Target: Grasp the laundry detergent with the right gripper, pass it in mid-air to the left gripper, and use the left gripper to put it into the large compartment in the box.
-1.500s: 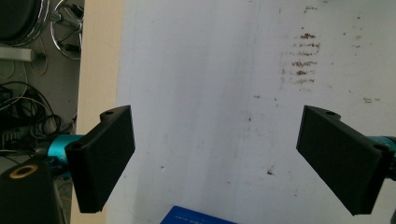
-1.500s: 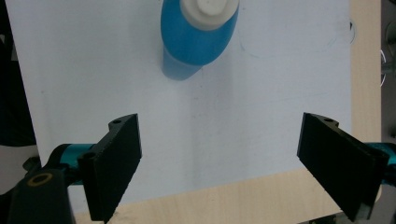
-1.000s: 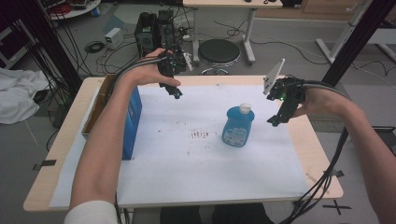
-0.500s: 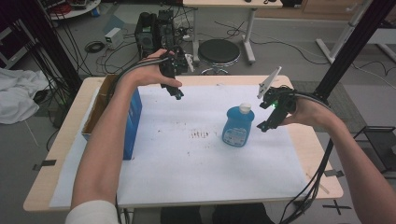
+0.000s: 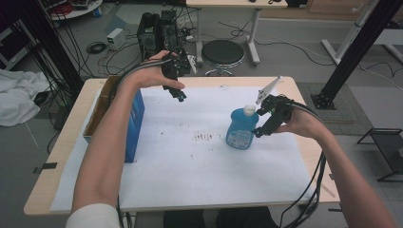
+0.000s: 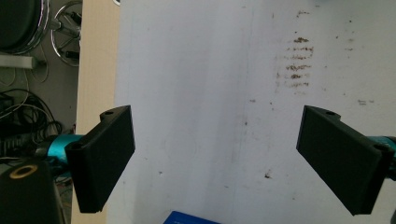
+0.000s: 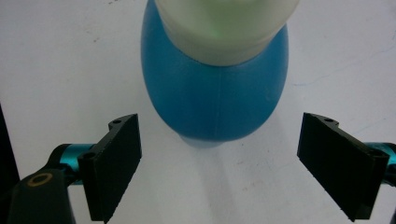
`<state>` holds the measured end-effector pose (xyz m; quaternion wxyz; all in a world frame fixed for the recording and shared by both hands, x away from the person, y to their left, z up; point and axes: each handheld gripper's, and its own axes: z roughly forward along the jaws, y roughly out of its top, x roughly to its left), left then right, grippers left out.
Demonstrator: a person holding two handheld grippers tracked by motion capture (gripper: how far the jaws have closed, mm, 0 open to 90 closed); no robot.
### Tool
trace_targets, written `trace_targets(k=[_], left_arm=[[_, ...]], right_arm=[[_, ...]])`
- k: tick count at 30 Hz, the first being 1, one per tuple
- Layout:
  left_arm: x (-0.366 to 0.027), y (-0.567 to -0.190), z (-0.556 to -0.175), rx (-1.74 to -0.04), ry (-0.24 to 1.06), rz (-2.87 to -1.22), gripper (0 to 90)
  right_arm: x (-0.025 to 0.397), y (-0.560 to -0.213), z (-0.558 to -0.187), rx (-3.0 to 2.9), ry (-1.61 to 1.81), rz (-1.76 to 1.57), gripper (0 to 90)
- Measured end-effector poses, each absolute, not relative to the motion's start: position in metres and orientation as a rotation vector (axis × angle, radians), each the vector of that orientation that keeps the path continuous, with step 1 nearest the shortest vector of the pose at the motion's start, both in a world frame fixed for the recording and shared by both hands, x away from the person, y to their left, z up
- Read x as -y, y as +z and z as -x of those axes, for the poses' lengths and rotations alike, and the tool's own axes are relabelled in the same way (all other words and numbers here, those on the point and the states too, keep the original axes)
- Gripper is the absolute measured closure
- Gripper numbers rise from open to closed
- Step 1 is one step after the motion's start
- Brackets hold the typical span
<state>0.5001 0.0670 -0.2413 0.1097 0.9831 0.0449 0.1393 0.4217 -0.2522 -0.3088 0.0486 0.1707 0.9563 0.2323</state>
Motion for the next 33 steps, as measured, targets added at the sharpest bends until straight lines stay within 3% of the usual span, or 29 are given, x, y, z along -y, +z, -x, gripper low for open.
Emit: trace_targets(k=[13, 33], left_arm=[[-0.071, -0.242, -0.501, -0.144, 0.411, -2.884, 11.6], [-0.071, -0.246, -0.502, -0.14, 0.4, -2.883, 11.5]], right_arm=[[0.252, -0.327, -0.42, -2.864, 0.92, -0.596, 12.9], [0.247, -0.339, -0.419, -2.858, 0.95, -0.651, 13.1]])
